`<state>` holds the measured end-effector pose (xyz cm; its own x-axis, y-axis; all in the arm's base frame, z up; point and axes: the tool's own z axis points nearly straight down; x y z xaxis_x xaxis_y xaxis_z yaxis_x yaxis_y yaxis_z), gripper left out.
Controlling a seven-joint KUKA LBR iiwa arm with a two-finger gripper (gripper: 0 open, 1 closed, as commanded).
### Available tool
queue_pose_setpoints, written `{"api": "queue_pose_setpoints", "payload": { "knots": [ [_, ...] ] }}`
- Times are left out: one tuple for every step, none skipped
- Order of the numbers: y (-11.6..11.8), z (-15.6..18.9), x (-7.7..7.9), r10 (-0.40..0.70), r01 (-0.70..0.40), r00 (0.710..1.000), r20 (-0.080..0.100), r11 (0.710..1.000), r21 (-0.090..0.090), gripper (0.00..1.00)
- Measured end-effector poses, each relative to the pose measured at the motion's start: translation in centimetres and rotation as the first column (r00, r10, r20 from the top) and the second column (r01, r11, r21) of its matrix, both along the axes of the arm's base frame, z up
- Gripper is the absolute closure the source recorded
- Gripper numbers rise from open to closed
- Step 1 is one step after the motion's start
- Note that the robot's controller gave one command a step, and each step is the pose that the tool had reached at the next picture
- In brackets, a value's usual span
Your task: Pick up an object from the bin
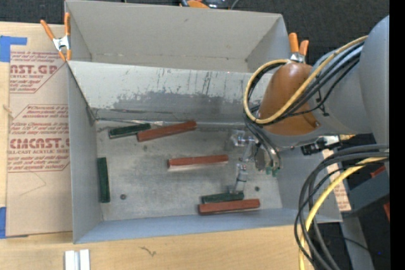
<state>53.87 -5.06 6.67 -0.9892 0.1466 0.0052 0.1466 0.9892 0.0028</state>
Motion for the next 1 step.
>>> {"api": "queue_pose_setpoints", "payload": {
  "knots": [
    [4.78, 0.31, 2.22, 0.071, -0.071, 0.997, 0.008, 0.997, -0.002, 0.00]
  ]
}}
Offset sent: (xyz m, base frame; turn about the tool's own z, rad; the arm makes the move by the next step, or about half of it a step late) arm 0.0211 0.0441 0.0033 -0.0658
